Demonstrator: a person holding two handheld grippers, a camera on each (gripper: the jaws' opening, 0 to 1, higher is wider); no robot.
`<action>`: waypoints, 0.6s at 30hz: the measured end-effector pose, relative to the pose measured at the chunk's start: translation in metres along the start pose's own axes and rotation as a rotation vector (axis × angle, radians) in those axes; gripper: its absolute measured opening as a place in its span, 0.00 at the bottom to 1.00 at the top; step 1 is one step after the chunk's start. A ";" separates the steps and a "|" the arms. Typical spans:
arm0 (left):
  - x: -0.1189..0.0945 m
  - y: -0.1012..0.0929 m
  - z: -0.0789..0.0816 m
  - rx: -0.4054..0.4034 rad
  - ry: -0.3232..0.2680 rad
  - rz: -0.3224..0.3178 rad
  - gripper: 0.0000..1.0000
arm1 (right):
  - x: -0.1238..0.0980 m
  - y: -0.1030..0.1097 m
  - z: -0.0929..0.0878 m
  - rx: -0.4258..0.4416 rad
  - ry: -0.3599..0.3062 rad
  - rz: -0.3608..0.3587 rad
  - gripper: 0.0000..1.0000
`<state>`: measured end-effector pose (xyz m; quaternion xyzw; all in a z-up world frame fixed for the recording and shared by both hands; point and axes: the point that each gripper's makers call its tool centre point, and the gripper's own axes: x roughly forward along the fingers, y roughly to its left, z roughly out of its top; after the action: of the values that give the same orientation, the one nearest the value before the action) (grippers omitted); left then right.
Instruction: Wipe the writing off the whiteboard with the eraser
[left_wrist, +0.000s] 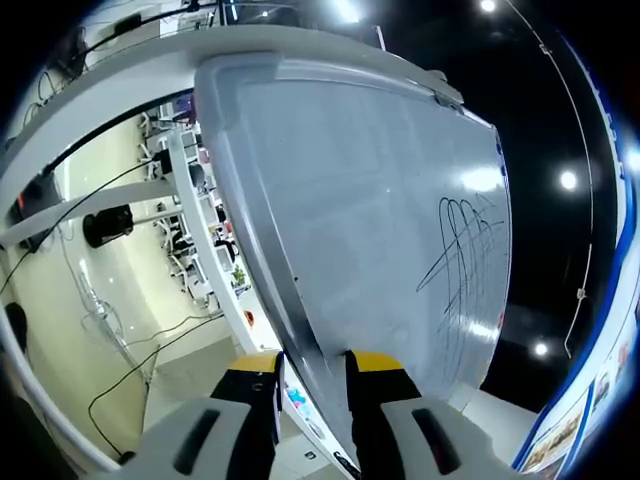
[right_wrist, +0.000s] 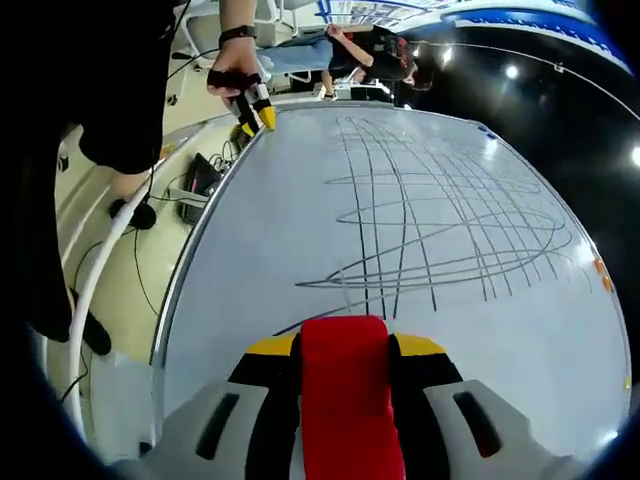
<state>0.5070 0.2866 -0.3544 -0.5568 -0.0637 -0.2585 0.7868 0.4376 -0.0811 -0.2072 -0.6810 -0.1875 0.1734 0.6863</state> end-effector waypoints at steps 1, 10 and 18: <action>0.000 0.000 0.000 0.000 0.001 0.001 0.28 | -0.001 0.004 0.000 -0.002 0.002 0.003 0.36; 0.000 -0.001 -0.001 0.006 0.013 0.005 0.28 | -0.002 0.023 -0.002 -0.021 0.011 0.021 0.36; 0.001 0.000 -0.001 0.007 0.014 0.005 0.28 | -0.003 0.036 -0.004 -0.045 0.019 0.040 0.36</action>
<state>0.5072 0.2852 -0.3543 -0.5523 -0.0576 -0.2602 0.7899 0.4378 -0.0857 -0.2431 -0.7016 -0.1712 0.1765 0.6689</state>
